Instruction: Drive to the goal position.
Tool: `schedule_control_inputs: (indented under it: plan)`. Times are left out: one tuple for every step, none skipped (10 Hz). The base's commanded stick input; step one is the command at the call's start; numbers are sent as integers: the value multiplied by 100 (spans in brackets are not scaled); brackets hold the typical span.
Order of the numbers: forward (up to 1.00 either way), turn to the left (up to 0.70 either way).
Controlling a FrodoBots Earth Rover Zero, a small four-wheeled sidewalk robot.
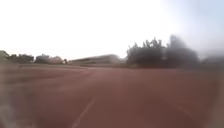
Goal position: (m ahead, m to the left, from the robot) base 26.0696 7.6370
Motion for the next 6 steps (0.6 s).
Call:
schedule_control_inputs:
  plan:
    - [70, 0]
    - [70, 0]
    - [70, 0]
    - [70, 0]
    - [70, 0]
    - [70, 0]
